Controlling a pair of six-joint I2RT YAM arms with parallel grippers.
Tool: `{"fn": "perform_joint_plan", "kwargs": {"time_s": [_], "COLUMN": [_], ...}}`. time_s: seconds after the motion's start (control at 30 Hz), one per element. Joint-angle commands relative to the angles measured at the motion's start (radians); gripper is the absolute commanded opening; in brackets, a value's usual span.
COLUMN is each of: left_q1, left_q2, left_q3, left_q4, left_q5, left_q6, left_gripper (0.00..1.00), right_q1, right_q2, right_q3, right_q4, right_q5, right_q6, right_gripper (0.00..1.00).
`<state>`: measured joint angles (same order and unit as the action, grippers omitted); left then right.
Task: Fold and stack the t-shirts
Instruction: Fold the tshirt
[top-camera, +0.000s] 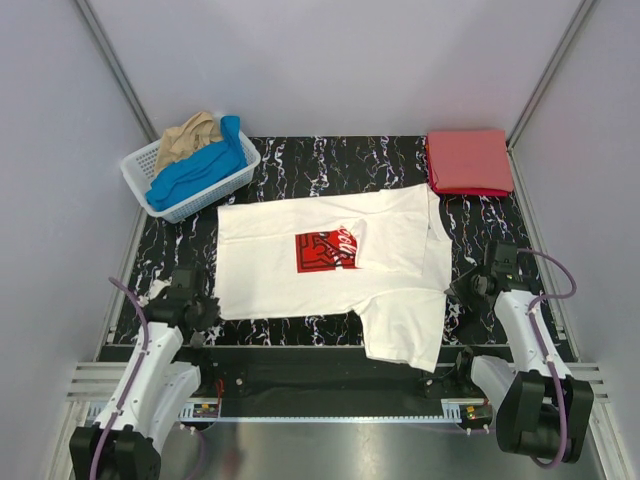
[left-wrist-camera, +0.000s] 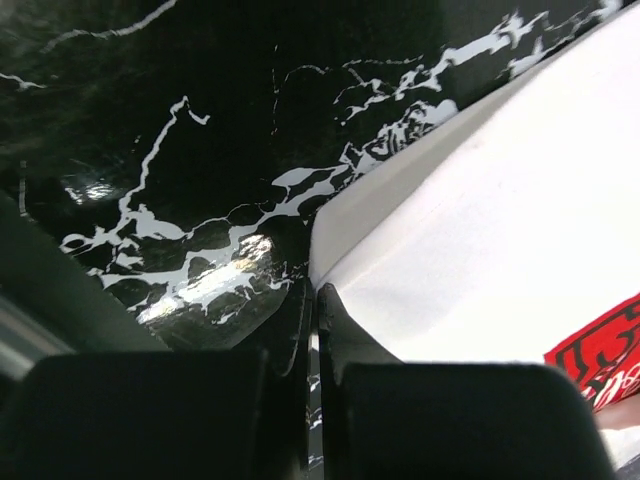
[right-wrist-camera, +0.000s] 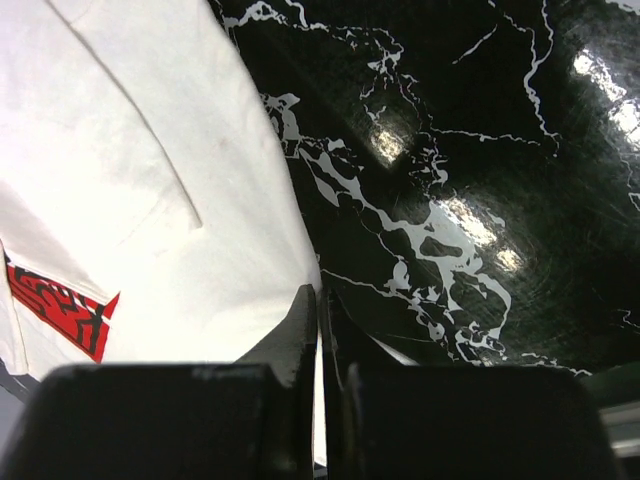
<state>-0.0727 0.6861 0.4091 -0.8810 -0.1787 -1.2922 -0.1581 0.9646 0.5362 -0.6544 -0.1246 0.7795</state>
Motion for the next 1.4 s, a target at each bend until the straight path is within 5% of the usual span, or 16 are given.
{"fn": "perform_joint_plan", "kwargs": {"time_s": [0.0,0.17,0.3,0.7,1.0,1.17,1.23,1.27,1.3,1.37], "left_q1": [-0.002,-0.002,-0.004,-0.004,-0.006,-0.006,-0.006,-0.006,-0.006,-0.007], "left_q2": [-0.034,-0.043,-0.002,0.021,0.053,0.043,0.041,0.041,0.043,0.047], "left_q3": [0.099,0.116,0.097,0.085,0.089,0.085,0.086,0.088,0.095,0.112], "left_q4": [-0.093,-0.075,-0.038,0.028,0.051,0.054,0.057,0.06,0.06,0.062], "left_q5": [-0.096,-0.088,-0.058,-0.033,-0.025,-0.033,-0.038,-0.039,-0.041,-0.051], "left_q6": [-0.004,-0.013,-0.015,-0.016,-0.004,-0.002,-0.002,0.001,0.002,0.008], "left_gripper": [0.0,0.0,0.0,0.0,0.0,0.0,0.0,0.0,0.0,0.0], "right_q1": [0.003,0.005,0.005,0.015,0.025,0.028,0.028,0.028,0.029,0.028], "right_q2": [-0.035,-0.049,0.012,0.014,-0.036,-0.093,-0.116,-0.131,-0.136,-0.148], "right_q3": [0.013,-0.004,0.018,-0.004,-0.036,-0.064,-0.071,-0.074,-0.071,-0.049], "right_q4": [-0.056,-0.042,-0.01,-0.074,-0.053,-0.041,-0.014,-0.011,-0.002,0.004], "right_q5": [-0.003,-0.014,-0.03,0.02,-0.01,-0.015,-0.027,-0.026,-0.023,-0.011], "right_q6": [0.007,0.001,-0.002,0.012,0.024,0.043,0.044,0.047,0.047,0.04], "right_gripper": [0.01,0.02,0.17,0.36,0.36,0.33,0.23,0.06,0.0,0.0]}}
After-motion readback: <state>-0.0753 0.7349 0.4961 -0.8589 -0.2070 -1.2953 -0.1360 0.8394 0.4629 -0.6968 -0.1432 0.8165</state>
